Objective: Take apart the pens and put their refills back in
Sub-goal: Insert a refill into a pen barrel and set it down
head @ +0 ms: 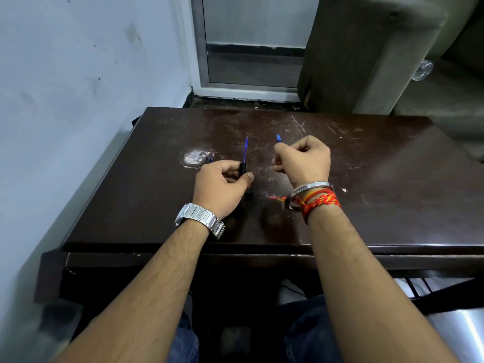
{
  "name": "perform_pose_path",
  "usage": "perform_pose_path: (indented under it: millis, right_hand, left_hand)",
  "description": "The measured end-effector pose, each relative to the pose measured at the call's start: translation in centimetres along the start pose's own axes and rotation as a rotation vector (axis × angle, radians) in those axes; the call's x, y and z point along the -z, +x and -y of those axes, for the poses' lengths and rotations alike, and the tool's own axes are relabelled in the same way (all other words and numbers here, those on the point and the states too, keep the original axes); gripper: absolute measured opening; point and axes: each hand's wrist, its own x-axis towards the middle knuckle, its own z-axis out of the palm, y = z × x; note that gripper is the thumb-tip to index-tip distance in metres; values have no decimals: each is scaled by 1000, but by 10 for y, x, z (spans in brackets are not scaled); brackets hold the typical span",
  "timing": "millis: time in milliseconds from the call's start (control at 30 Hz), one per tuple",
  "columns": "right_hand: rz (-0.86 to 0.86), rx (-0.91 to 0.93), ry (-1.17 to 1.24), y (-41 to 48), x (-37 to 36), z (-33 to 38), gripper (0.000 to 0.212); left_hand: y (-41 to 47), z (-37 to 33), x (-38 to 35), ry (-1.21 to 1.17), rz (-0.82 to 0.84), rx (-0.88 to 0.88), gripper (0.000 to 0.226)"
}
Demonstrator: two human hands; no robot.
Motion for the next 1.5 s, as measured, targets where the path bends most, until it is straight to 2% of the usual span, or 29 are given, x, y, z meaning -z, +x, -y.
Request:
perform_pose_path:
  millis: [67, 200, 300, 333, 500, 600, 833, 967, 1167, 1500]
  right_hand:
    - [29, 38, 60, 0, -1, 1, 22]
    - [92, 128, 25, -2, -3, 3, 26]
    - [215, 167, 101, -2, -4, 3, 48]
    - [231, 164, 128, -2, -5, 4, 48]
    - [161, 66, 306, -4, -8, 9, 29]
    - [166, 68, 342, -4, -8, 11, 24]
    - [166, 174, 224, -6, -9, 6, 23]
    - [170, 188, 215, -4, -9, 5, 16]
    - [183, 215, 205, -3, -10, 2, 20]
    - [319, 183, 28, -3, -11, -4, 16]
  left_hand:
    - [-1, -1, -1, 0, 10, -7, 13]
    - [-3, -4, -2, 31, 36, -34, 16]
    - [-4, -5, -2, 45, 66, -31, 13]
    - [-5, -6, -2, 48, 69, -26, 14]
    - [-7, -9, -3, 46, 70, -12, 12]
    - [-8, -9, -4, 43, 79, -9, 14]
    - [-8, -7, -4, 48, 79, -13, 15]
    - [-7, -6, -4, 43, 92, -7, 15]
    - [-8, -6, -3, 53, 94, -11, 14]
    - [-7, -8, -2, 64, 68, -36, 12]
